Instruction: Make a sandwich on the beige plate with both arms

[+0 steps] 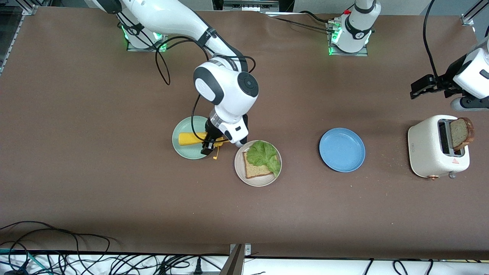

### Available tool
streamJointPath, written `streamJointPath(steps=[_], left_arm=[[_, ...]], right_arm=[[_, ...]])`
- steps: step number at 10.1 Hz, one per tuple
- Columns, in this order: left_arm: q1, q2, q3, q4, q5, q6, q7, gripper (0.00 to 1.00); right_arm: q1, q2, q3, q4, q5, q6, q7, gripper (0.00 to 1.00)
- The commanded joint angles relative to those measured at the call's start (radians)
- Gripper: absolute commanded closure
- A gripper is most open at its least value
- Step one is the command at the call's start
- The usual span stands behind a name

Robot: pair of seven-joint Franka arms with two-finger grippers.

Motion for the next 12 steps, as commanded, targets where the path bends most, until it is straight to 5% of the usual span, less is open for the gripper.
streamJointPath(steps=[1, 4, 8, 12], left_arm=[[0.002, 0.008, 0.0, 0.024, -0.018, -0.019, -0.004, 0.0], [0.002, 0.008, 0.0, 0.024, -0.018, -0.019, -0.004, 0.0], [0.002, 0.008, 0.0, 0.023, -0.018, -0.019, -0.004, 0.0], [0.002, 0.008, 0.0, 0.023, -0.018, -0.019, -0.004, 0.0]], right_arm=[[-0.072, -0.051, 0.005, -0.003, 0.189, -0.026, -0.035, 1.0], [-0.222, -0.128, 0.005, -0.009, 0.509, -0.112, -0.241, 1.0], [-0.425, -0.143, 0.005, -0.015, 0.712, -0.279, -0.551, 1.0], [-0.633, -0.133, 0.008, -0.091, 0.886, -0.302, -0.902, 1.0]])
